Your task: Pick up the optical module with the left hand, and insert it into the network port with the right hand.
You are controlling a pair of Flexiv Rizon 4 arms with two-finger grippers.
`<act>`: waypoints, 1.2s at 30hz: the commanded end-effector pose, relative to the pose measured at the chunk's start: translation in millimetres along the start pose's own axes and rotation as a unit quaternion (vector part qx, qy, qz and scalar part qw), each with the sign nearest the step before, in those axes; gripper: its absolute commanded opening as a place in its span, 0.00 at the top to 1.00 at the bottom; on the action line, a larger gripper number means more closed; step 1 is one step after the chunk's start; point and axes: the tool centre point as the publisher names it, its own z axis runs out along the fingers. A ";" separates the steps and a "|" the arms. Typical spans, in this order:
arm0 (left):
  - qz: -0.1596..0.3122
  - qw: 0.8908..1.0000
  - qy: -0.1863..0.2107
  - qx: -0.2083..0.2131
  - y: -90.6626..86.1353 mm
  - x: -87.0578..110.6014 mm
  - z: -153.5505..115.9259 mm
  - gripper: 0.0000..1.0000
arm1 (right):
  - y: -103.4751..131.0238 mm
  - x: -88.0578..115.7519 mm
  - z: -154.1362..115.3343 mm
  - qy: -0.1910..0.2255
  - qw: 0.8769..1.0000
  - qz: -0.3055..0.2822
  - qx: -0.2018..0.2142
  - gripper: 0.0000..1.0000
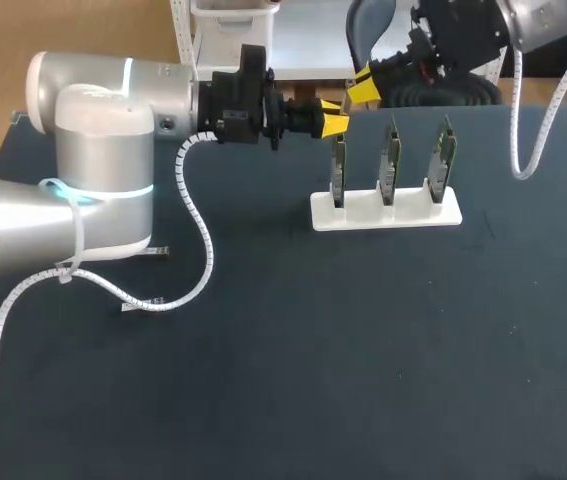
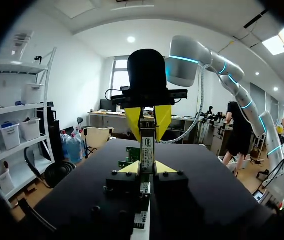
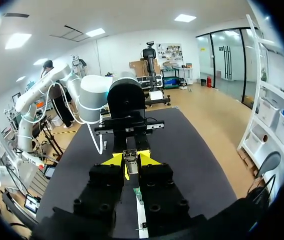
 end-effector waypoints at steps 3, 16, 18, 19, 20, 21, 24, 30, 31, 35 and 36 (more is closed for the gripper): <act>0.002 1.000 -0.003 -0.004 -0.9 0.2 -0.1 0.72 | 2.5 2.5 -0.3 0.000 1.000 0.000 0.002 1.00; 0.010 1.000 0.015 -0.011 1.7 -0.2 -4.7 0.00 | 0.1 1.3 -4.9 0.000 1.000 0.000 0.009 1.00; 0.009 1.000 0.018 -0.014 4.7 0.7 -8.8 0.00 | 0.2 1.4 -5.2 0.000 1.000 0.000 0.010 1.00; 0.013 0.999 0.028 -0.018 5.4 1.6 -11.7 0.00 | 0.2 1.5 -5.3 0.000 1.000 0.000 0.010 1.00; 0.013 0.999 0.037 -0.018 5.7 3.5 -14.2 0.00 | 0.3 1.6 -5.4 -0.001 1.000 0.000 0.010 1.00; 0.010 0.999 0.046 -0.019 6.7 5.9 -16.9 0.00 | 0.5 1.7 -5.7 -0.001 1.000 0.000 0.010 1.00; 0.007 0.998 0.061 -0.020 9.2 9.8 -25.0 0.00 | 0.7 1.7 -5.8 -0.001 1.000 -0.001 0.010 1.00; 0.001 0.994 0.111 -0.008 13.5 23.4 -28.0 0.00 | 0.9 2.1 -5.8 -0.004 1.000 0.000 0.012 1.00; 0.002 0.993 0.116 -0.007 14.4 25.3 -27.8 0.00 | 1.0 2.3 -5.9 -0.005 1.000 0.000 0.012 1.00; 0.005 0.988 0.155 -0.004 18.9 36.9 -25.0 0.00 | 1.1 3.5 -7.2 -0.007 1.000 0.002 0.014 1.00; 0.007 0.986 0.164 -0.006 19.9 39.2 -24.8 0.00 | 1.3 3.7 -7.5 -0.007 1.000 0.002 0.014 1.00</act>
